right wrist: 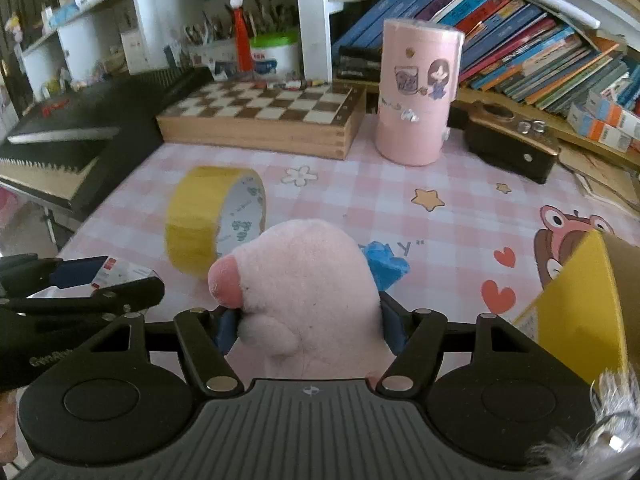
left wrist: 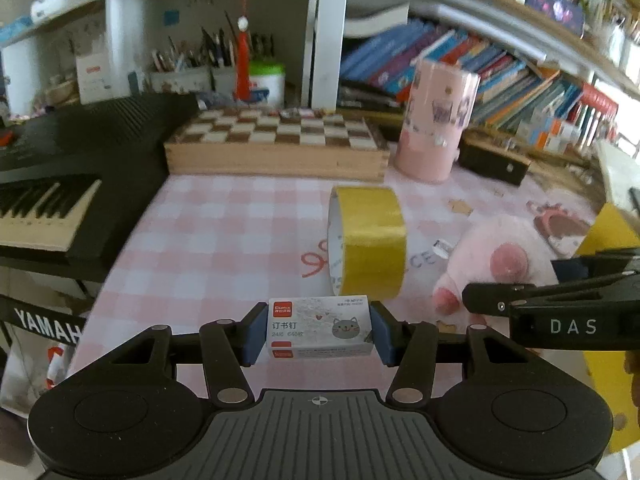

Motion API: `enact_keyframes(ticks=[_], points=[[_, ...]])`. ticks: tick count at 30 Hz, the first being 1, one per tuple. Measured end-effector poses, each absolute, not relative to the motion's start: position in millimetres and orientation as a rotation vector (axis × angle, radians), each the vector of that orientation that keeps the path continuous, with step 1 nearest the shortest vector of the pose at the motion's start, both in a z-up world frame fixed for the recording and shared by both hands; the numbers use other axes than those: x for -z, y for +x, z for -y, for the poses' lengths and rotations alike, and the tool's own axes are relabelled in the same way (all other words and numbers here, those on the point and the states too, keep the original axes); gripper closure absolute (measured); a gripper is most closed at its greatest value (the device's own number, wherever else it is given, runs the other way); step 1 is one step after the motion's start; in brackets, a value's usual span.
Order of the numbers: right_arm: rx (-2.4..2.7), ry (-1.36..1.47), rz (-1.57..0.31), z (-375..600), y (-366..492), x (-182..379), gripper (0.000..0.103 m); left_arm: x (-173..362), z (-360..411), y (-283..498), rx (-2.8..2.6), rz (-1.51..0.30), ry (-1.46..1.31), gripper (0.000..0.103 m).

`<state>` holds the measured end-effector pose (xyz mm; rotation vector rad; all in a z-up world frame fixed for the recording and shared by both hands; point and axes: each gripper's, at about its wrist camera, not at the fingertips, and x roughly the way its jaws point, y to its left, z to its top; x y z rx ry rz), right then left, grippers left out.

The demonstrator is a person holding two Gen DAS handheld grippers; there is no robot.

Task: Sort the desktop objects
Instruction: 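Lift and carry the pig in the right tool and white box in the left tool to the yellow box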

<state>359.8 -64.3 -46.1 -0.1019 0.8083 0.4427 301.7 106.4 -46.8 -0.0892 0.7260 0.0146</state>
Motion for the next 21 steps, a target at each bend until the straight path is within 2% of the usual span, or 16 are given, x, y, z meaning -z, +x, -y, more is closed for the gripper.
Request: enact_keyframes(ticks=[11,21], points=[[-0.429,-0.067,-0.728,79,294,5,0.037,-3,-110,236,0.034,-0.599,-0.125,0.051],[-0.39,-0.059,-0.682,81,221,-8,0.037,-17,-118,171,0.09,-0.572,-0.187,0.051]])
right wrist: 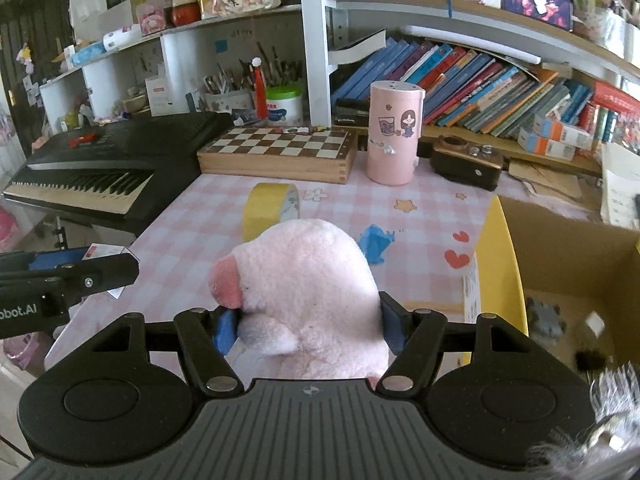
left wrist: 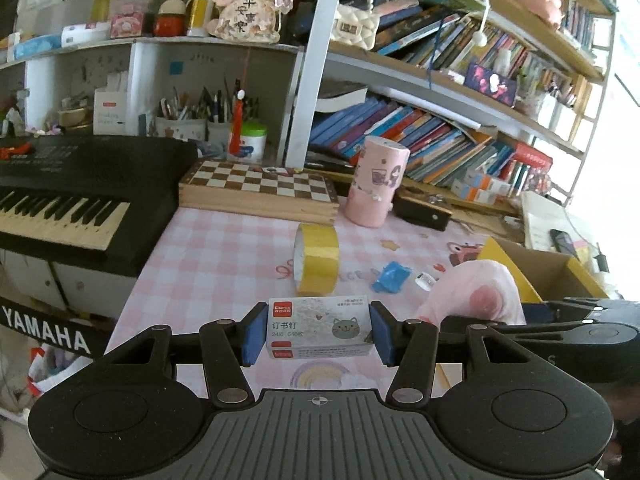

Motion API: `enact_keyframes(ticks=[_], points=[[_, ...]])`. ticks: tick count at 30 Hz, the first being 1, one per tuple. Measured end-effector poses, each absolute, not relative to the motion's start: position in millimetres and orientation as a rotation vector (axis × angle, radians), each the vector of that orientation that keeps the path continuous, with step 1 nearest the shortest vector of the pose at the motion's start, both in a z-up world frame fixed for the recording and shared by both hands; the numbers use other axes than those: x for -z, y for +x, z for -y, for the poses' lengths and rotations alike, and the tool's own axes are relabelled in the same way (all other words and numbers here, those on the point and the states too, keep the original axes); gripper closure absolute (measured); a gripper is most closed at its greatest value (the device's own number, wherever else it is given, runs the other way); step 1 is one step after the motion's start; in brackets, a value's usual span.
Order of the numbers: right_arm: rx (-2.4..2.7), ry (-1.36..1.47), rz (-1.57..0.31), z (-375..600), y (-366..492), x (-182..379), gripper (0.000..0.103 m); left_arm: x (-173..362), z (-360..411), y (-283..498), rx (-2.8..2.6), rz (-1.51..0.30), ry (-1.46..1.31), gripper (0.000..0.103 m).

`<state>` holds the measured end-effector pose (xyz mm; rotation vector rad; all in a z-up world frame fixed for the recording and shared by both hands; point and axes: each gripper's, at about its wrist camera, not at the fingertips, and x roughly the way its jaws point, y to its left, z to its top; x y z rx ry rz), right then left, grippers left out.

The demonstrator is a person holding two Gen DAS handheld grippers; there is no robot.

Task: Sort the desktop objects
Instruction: 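Lift and carry the pig in the right tool and white box in the left tool to the yellow box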

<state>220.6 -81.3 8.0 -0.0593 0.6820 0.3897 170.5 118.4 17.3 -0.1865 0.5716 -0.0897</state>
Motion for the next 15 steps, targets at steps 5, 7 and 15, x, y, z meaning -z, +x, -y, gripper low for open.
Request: enact_keyframes(ticks=[5,7,15], points=[[-0.383,-0.047,-0.709,77,183,-2,0.037,-13,-124,133,0.088,-0.587,-0.18,0.051],[-0.392,-0.048,-0.728,73,167,1,0.037,-11,-128,117,0.078,-0.597,-0.185,0.051],[-0.389,-0.031,-0.746,68,108,7,0.037,-13,-131,65,0.093,-0.606,-0.164,0.051]])
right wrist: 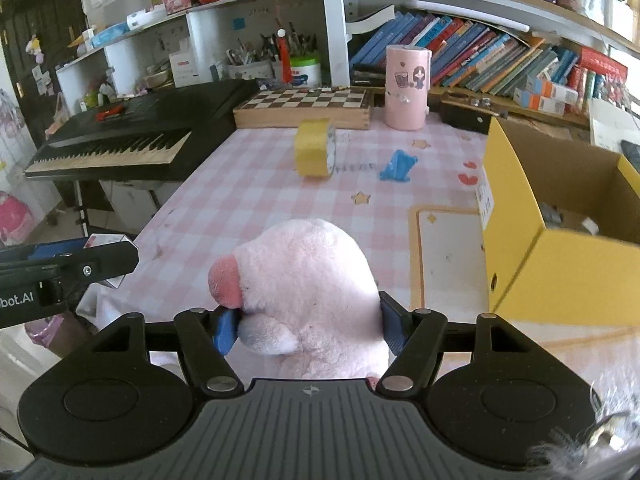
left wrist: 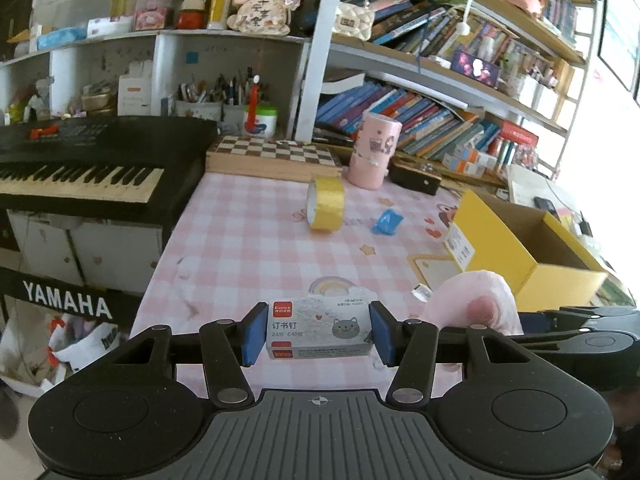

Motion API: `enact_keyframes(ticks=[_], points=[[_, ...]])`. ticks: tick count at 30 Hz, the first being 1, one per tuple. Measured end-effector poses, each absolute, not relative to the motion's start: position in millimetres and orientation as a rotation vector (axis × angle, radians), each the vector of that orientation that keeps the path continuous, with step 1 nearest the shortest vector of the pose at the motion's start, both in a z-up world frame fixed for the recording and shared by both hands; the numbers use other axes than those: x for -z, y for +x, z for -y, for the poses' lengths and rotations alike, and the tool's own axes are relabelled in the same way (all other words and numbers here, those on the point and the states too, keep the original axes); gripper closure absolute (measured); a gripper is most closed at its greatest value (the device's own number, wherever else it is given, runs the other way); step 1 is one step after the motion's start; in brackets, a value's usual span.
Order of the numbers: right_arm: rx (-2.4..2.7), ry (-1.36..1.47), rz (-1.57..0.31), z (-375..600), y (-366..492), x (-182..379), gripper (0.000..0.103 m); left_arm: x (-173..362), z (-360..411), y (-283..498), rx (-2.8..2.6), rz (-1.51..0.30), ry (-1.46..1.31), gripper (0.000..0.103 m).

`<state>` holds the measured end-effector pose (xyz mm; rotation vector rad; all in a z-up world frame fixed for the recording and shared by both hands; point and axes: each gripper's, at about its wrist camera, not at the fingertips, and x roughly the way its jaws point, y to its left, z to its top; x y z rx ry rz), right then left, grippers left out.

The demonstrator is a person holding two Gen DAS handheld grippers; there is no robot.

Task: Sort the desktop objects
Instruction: 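Lift and carry the pig in the right tool and white box in the left tool to the yellow box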

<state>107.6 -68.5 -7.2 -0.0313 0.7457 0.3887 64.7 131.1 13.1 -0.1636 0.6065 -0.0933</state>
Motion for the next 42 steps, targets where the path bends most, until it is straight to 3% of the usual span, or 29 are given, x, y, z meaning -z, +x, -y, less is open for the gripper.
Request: enact_keyframes(ticks=[22,42], points=[[-0.064,0.128,-0.786,141,12,17,0.037,-7,-64,37,0.438,-0.64,-0.041,0.051],[0.041,0.169,-0.796,207,21,17,0.037,-7,1,68,0.526,-0.648,-0.015,0.051]])
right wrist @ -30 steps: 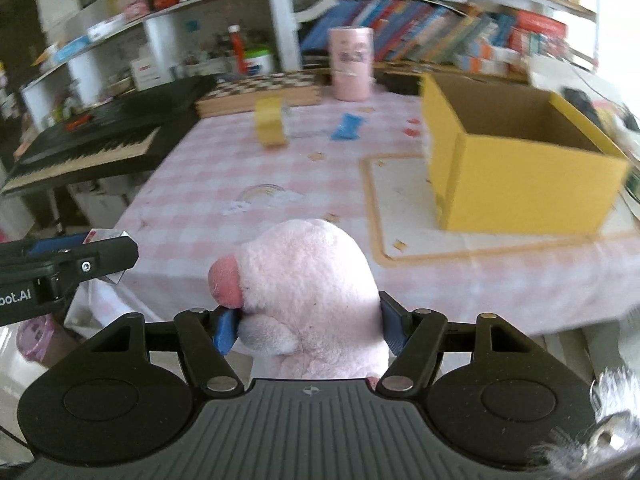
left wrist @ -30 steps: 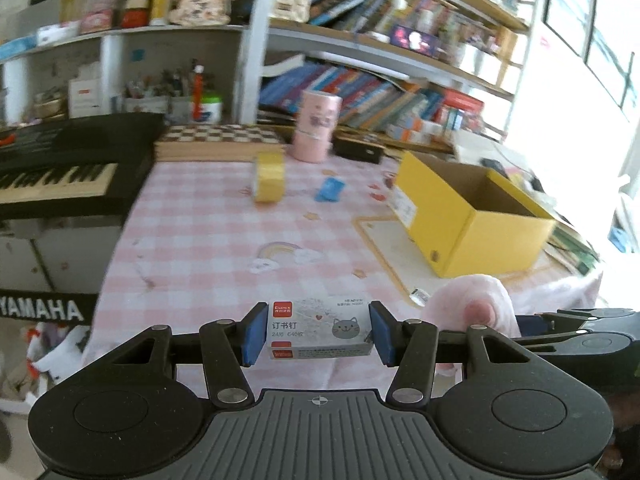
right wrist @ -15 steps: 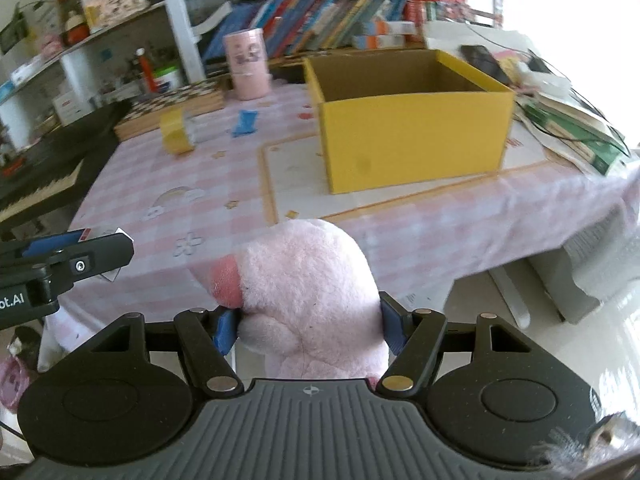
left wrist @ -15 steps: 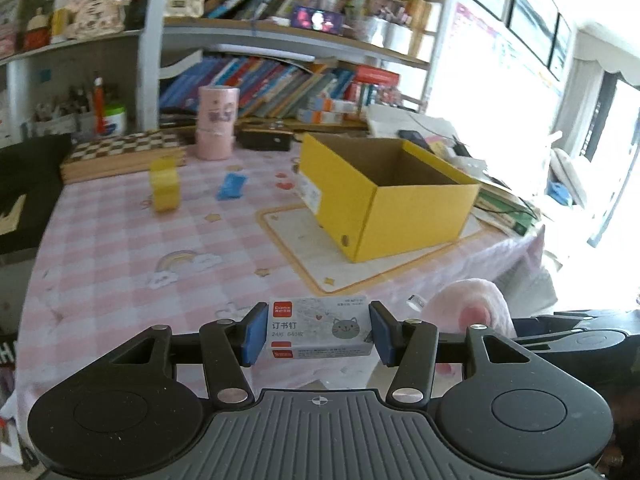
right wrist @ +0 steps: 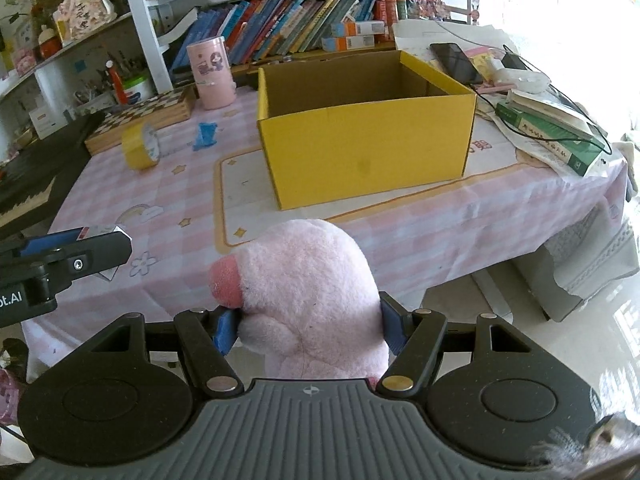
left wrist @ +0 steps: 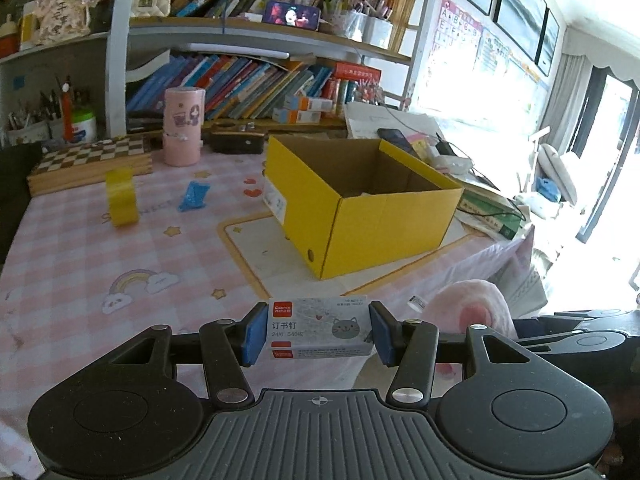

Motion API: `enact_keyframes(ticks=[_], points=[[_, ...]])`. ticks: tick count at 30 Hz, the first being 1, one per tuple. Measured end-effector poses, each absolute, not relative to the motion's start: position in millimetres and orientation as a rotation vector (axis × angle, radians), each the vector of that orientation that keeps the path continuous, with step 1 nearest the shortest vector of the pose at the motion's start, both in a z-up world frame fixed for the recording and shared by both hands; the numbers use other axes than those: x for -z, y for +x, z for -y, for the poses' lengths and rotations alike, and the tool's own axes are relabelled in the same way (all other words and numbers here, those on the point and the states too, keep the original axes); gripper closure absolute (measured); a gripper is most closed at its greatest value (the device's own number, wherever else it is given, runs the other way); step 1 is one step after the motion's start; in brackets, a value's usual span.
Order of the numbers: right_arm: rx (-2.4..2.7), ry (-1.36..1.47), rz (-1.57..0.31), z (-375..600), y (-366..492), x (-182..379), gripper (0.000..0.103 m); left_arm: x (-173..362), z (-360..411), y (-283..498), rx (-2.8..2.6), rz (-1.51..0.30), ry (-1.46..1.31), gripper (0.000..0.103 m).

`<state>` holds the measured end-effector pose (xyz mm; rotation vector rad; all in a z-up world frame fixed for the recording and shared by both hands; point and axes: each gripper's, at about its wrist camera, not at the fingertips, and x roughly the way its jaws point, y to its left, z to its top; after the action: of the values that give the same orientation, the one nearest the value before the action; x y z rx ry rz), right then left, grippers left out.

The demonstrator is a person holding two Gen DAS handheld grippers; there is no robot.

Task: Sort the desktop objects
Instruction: 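Lift and carry the pig in the right tool and white box in the left tool to the yellow box, then lower both tools into the yellow box and open them, releasing pig and white box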

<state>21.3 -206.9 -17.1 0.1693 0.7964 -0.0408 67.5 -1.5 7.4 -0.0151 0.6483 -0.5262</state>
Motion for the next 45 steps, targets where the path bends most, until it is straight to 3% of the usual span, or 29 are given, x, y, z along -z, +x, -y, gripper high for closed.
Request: enact_keyframes(ticks=[17,33,45], points=[[0.084,0.2,-0.802,287,61,18,0.037,-14,78,108,0.577,-0.616,0.019,0.051],[0.031,0.121,-0.563,349,118,-34,0.038,-46,143,159,0.524,-0.426,0.039,0.051],[-0.094,0.054,-0.503,369,195,-49,0.038,-27,178,206,0.419,-0.457,0.115,0.051]])
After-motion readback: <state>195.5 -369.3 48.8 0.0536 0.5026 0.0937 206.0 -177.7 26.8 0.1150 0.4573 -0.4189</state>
